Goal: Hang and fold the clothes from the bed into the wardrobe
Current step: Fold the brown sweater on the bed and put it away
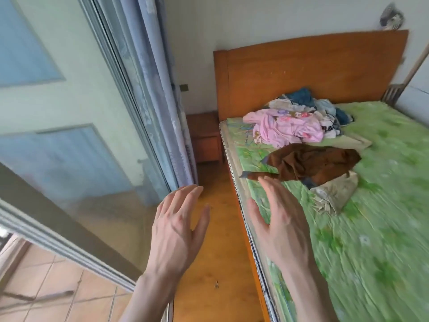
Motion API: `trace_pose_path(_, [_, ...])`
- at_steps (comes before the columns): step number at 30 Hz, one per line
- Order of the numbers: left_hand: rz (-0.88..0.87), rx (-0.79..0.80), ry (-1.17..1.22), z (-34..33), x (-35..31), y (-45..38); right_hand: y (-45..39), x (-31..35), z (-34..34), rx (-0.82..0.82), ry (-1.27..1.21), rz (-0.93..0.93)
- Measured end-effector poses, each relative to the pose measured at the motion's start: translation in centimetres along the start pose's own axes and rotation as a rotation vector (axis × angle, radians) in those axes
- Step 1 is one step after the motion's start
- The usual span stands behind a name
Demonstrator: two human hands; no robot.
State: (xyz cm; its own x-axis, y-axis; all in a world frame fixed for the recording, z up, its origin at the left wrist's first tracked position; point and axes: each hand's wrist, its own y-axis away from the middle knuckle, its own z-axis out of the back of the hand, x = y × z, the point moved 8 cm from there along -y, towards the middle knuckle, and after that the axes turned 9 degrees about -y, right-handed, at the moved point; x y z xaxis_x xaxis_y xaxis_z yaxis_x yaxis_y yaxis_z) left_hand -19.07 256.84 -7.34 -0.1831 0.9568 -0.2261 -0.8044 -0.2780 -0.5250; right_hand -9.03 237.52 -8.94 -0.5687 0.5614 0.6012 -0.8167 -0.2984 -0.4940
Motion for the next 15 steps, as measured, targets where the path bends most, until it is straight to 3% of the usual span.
trace_pose_path(10, [-0.064, 0.099, 0.109, -10.5, 2.6, -12.3, -10.0, -5.9, -5.7, -0.005, 0.076, -0.103])
trace_pose_path(15, [-0.188, 0.104, 0.200, -16.6, 2.9, -21.2, -18.0, -9.5, -8.6, -0.037, 0.135, -0.158])
